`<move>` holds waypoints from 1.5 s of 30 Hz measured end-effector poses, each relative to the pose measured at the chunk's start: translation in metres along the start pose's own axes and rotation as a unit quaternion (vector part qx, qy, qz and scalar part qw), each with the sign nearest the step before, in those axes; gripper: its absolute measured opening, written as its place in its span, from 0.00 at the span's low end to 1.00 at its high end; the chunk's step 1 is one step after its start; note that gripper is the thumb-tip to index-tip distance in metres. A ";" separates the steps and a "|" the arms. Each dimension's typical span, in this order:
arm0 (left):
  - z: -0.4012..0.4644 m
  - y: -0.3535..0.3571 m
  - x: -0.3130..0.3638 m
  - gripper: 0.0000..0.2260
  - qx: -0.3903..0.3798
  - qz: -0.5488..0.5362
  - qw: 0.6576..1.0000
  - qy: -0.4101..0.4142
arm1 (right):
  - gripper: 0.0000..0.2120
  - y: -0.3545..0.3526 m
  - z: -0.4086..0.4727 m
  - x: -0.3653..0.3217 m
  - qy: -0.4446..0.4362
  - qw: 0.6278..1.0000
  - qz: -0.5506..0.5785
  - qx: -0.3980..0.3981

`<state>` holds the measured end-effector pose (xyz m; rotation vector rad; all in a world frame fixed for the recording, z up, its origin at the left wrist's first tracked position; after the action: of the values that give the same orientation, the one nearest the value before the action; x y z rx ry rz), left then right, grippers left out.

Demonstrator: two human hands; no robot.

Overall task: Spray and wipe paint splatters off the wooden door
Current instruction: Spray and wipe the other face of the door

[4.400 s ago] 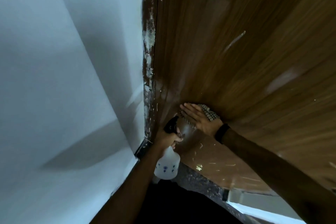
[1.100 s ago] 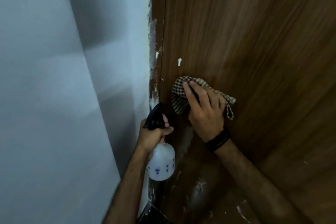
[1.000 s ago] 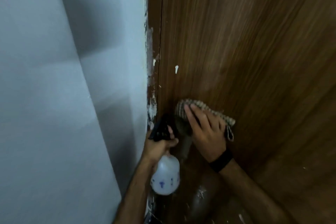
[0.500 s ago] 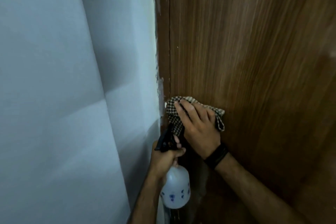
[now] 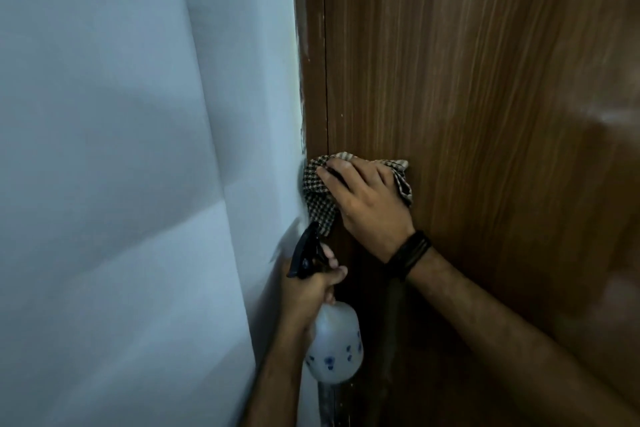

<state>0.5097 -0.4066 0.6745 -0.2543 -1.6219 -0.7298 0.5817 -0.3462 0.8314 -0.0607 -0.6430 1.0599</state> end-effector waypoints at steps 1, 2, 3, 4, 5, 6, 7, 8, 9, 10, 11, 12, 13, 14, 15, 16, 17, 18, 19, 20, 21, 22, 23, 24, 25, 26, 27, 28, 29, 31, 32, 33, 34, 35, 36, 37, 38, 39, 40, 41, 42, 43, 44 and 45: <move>-0.003 -0.003 -0.005 0.13 0.014 0.000 1.000 -0.010 | 0.23 0.000 -0.011 -0.003 -0.008 1.000 0.002 -0.004; -0.007 -0.005 -0.010 0.12 0.025 0.003 1.000 -0.016 | 0.22 -0.001 -0.023 -0.004 -0.011 1.000 0.005 -0.001; -0.012 -0.006 -0.020 0.12 0.028 0.010 0.999 -0.026 | 0.22 -0.003 -0.040 -0.006 -0.002 1.000 0.004 -0.002; -0.015 -0.006 -0.026 0.11 0.023 0.018 0.999 -0.031 | 0.22 -0.004 -0.055 -0.005 0.008 1.000 -0.001 -0.002; -0.021 -0.009 -0.039 0.11 0.016 0.026 0.999 -0.044 | 0.22 -0.003 -0.075 -0.006 0.022 1.000 -0.006 -0.009; -0.027 -0.013 -0.051 0.10 0.010 0.032 0.998 -0.058 | 0.22 -0.004 -0.095 -0.005 0.036 0.999 -0.016 -0.010; -0.031 -0.016 -0.062 0.10 -0.001 0.034 0.997 -0.070 | 0.21 -0.005 -0.114 -0.004 0.047 0.999 -0.025 -0.010; -0.037 -0.020 -0.078 0.11 -0.012 0.039 0.996 -0.085 | 0.21 -0.006 -0.135 -0.005 0.057 0.998 -0.034 -0.009; -0.041 -0.024 -0.092 0.11 -0.020 0.046 0.994 -0.094 | 0.21 -0.005 -0.153 -0.006 0.055 0.998 -0.038 -0.011; -0.047 -0.026 -0.107 0.12 -0.025 0.053 0.993 -0.106 | 0.21 -0.004 -0.174 -0.010 0.042 0.998 -0.037 -0.020; -0.052 -0.029 -0.122 0.12 -0.025 0.056 0.991 -0.118 | 0.21 -0.003 -0.193 -0.016 0.021 0.999 -0.034 -0.032; -0.059 -0.030 -0.136 0.13 -0.025 0.055 0.990 -0.131 | 0.20 -0.001 -0.211 -0.021 0.000 0.998 -0.030 -0.046; -0.067 -0.030 -0.152 0.13 -0.025 0.056 0.987 -0.149 | 0.20 -0.001 -0.232 -0.025 -0.010 0.997 -0.028 -0.064; -0.074 -0.030 -0.166 0.13 -0.027 0.059 0.984 -0.165 | 0.20 0.000 -0.250 -0.028 -0.017 0.996 -0.027 -0.080; -0.083 -0.029 -0.180 0.13 -0.028 0.066 0.981 -0.183 | 0.20 -0.002 -0.270 -0.030 -0.020 0.995 -0.025 -0.099; -0.090 -0.028 -0.193 0.12 -0.028 0.072 0.977 -0.198 | 0.21 -0.006 -0.288 -0.031 -0.021 0.993 -0.027 -0.109; -0.097 -0.027 -0.205 0.12 -0.029 0.077 0.974 -0.212 | 0.21 -0.009 -0.304 -0.031 -0.020 0.992 -0.038 -0.116; -0.104 -0.026 -0.216 0.12 -0.027 0.082 0.970 -0.225 | 0.22 -0.013 -0.320 -0.029 -0.015 0.991 -0.052 -0.123; -0.109 -0.025 -0.225 0.12 -0.021 0.089 0.968 -0.235 | 0.23 -0.016 -0.334 -0.027 -0.009 0.989 -0.066 -0.132; -0.116 -0.024 -0.234 0.12 -0.018 0.096 0.966 -0.241 | 0.25 -0.020 -0.348 -0.024 -0.003 0.987 -0.076 -0.144; -0.121 -0.023 -0.242 0.11 -0.016 0.102 0.965 -0.243 | 0.26 -0.023 -0.359 -0.022 0.001 0.984 -0.087 -0.153; -0.128 -0.021 -0.250 0.11 -0.012 0.108 0.963 -0.245 | 0.26 -0.026 -0.370 -0.019 0.002 0.983 -0.095 -0.160; -0.135 -0.020 -0.257 0.11 -0.006 0.112 0.962 -0.250 | 0.26 -0.029 -0.378 -0.017 0.002 0.982 -0.098 -0.163; -0.141 -0.018 -0.265 0.12 0.000 0.114 0.960 -0.255 | 0.24 -0.033 -0.386 -0.015 0.001 0.982 -0.093 -0.163; -0.147 -0.016 -0.273 0.12 0.003 0.115 0.958 -0.262 | 0.23 -0.036 -0.392 -0.013 -0.002 0.983 -0.085 -0.165; -0.154 -0.013 -0.280 0.12 0.003 0.118 0.956 -0.268 | 0.23 -0.039 -0.399 -0.012 -0.003 0.984 -0.075 -0.163; -0.160 -0.010 -0.288 0.13 0.001 0.123 0.954 -0.274 | 0.22 -0.042 -0.405 -0.010 -0.004 0.984 -0.070 -0.163; -0.167 -0.006 -0.297 0.13 0.005 0.128 0.951 -0.282 | 0.22 -0.044 -0.413 -0.007 0.002 0.984 -0.066 -0.168; -0.172 -0.003 -0.305 0.12 0.009 0.134 0.948 -0.287 | 0.22 -0.045 -0.420 -0.004 0.009 0.983 -0.059 -0.174; -0.188 0.000 -0.324 0.12 0.017 0.143 0.942 -0.303 | 0.22 -0.047 -0.437 -0.002 0.022 0.984 -0.038 -0.170; -0.193 -0.001 -0.333 0.12 0.019 0.147 0.939 -0.310 | 0.22 -0.047 -0.444 -0.001 0.023 0.986 -0.038 -0.160; -0.195 -0.001 -0.344 0.11 0.020 0.156 0.938 -0.309 | 0.21 -0.047 -0.450 0.000 0.030 0.988 -0.042 -0.148; -0.197 -0.001 -0.353 0.11 0.022 0.164 0.938 -0.306 | 0.21 -0.048 -0.455 0.001 0.039 0.989 -0.042 -0.135; -0.197 -0.002 -0.366 0.11 0.023 0.167 0.940 -0.296 | 0.22 -0.045 -0.464 -0.001 0.040 0.991 -0.040 -0.118; -0.196 -0.004 -0.373 0.11 0.024 0.167 0.942 -0.292 | 0.23 -0.044 -0.467 -0.001 0.049 0.992 -0.037 -0.108; -0.194 -0.006 -0.382 0.10 0.028 0.167 0.943 -0.286 | 0.25 -0.043 -0.468 -0.002 0.055 0.993 -0.037 -0.099; -0.191 -0.008 -0.391 0.09 0.033 0.165 0.948 -0.271 | 0.26 -0.041 -0.472 -0.004 0.065 0.993 -0.047 -0.082; -0.189 -0.009 -0.401 0.09 0.033 0.169 0.951 -0.256 | 0.26 -0.041 -0.476 -0.005 0.081 0.993 -0.052 -0.066; -0.184 -0.010 -0.411 0.09 0.030 0.176 0.954 -0.239 | 0.25 -0.038 -0.482 -0.008 0.098 0.992 -0.056 -0.051; -0.177 -0.010 -0.419 0.09 0.024 0.182 0.957 -0.224 | 0.24 -0.035 -0.488 -0.010 0.111 0.992 -0.056 -0.038; -0.168 -0.008 -0.426 0.10 0.012 0.181 0.960 -0.214 | 0.22 -0.035 -0.488 -0.011 0.111 0.992 -0.064 -0.018; -0.158 -0.004 -0.436 0.11 -0.012 0.175 0.964 -0.200 | 0.21 -0.034 -0.487 -0.013 0.106 0.991 -0.079 0.004; -0.149 -0.001 -0.448 0.13 -0.038 0.175 0.967 -0.183 | 0.20 -0.032 -0.489 -0.014 0.106 0.990 -0.088 0.021; -0.139 0.003 -0.456 0.14 -0.060 0.180 0.968 -0.167 | 0.19 -0.030 -0.488 -0.012 0.107 0.990 -0.081 0.029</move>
<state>0.7146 -0.3772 0.2452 -0.7737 -1.7819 -0.5225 0.8542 -0.2480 0.4379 -0.0691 -0.4147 0.8997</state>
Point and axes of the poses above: each hand's wrist, its own z-axis towards the middle knuckle, its own y-axis out of the palm, x = y × z, the point moved 9 cm from there along z, towards the middle knuckle, and after that the axes turned 4 degrees about -y, right-handed, at the moved point
